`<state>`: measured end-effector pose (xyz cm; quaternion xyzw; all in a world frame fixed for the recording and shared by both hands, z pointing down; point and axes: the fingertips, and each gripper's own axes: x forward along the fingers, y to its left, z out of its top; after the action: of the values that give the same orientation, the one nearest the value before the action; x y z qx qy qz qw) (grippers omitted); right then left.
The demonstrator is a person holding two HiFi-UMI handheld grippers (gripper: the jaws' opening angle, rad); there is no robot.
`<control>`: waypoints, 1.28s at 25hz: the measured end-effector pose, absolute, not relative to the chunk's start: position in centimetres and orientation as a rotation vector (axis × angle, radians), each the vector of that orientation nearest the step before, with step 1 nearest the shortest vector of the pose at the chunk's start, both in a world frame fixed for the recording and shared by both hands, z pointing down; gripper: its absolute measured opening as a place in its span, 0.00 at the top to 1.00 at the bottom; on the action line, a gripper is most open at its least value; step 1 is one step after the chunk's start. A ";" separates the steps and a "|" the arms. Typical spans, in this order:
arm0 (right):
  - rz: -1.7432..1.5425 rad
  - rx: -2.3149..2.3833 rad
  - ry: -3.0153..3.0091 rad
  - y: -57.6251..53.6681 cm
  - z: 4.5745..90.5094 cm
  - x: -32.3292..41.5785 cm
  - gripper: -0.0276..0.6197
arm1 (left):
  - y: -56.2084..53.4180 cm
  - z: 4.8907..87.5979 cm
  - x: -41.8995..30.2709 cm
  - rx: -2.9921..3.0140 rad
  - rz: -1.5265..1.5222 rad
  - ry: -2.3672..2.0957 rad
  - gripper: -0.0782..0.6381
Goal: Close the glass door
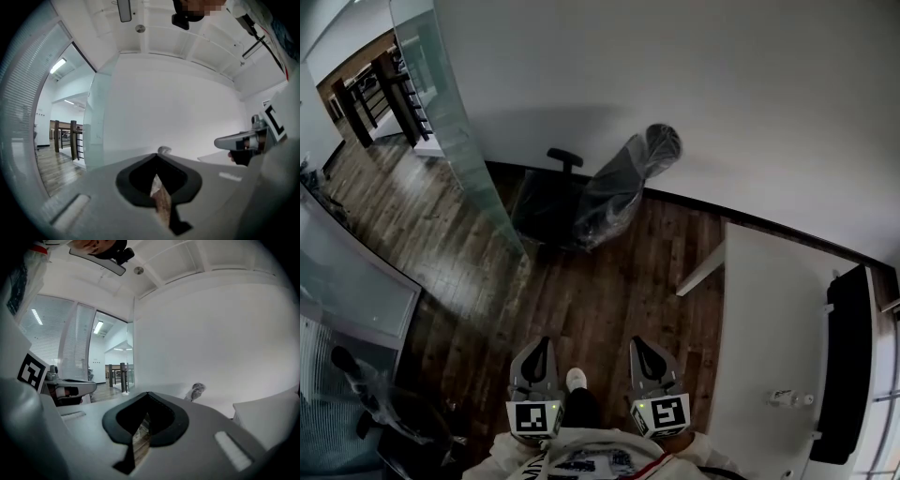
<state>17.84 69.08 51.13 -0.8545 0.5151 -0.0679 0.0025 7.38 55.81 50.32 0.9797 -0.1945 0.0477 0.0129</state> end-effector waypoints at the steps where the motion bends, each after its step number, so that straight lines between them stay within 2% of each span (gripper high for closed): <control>1: -0.221 -2.678 1.620 67.9 51.2 18.2 0.95 | 54.7 50.4 7.8 3.043 0.153 -0.610 0.89; 15: -0.140 -2.640 1.730 54.9 49.6 20.8 0.95 | 41.9 50.8 9.3 3.058 0.076 -0.718 0.89; 23: -0.177 -2.601 1.771 51.5 50.5 22.9 0.95 | 39.5 50.3 11.7 3.020 0.120 -0.736 0.89; 32: -0.201 -2.538 1.841 44.8 51.5 29.9 0.95 | 33.6 52.0 16.4 3.017 0.180 -0.869 0.89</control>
<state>29.94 44.81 51.54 -0.8078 0.5860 -0.0638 -0.0003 16.44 33.62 52.04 0.9594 -0.2763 0.0571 -0.0014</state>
